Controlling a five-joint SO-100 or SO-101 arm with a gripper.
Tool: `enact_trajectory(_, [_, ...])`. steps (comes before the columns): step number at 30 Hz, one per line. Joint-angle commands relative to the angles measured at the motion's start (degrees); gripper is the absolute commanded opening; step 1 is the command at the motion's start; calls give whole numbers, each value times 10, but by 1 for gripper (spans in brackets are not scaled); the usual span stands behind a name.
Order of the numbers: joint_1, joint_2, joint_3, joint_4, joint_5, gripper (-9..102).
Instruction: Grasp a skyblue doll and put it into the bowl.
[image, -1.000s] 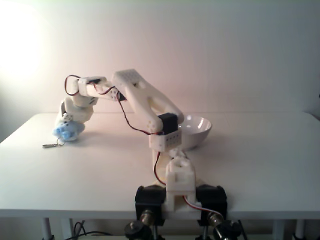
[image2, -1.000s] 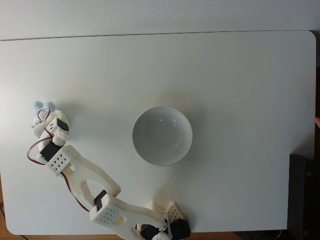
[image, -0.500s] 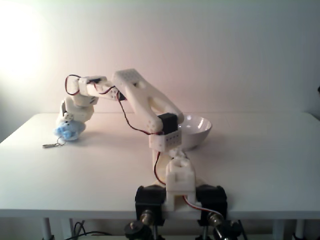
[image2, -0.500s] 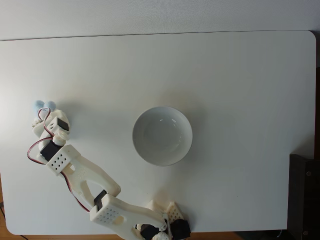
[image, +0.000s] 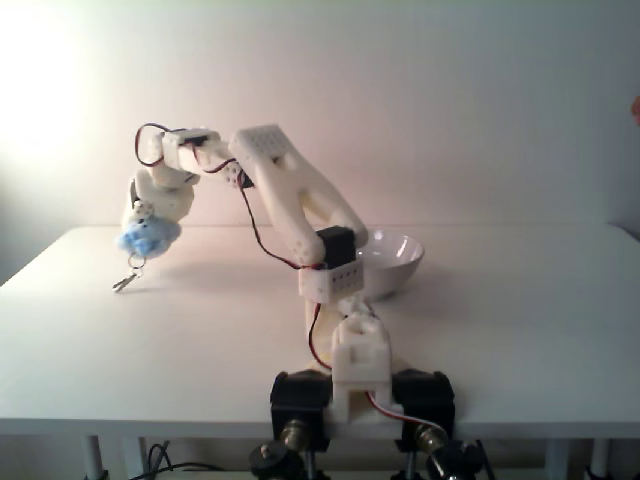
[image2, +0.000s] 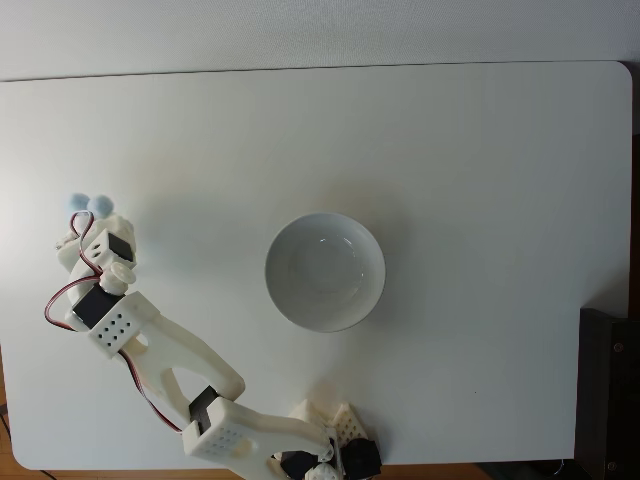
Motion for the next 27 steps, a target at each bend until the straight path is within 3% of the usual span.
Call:
enact_trajectory(1, [11,72,-2,5,-5,0])
enact_trajectory(21, [98,225,-1,7,3,0])
enact_trajectory(27, [157,277,-1,93,3,0])
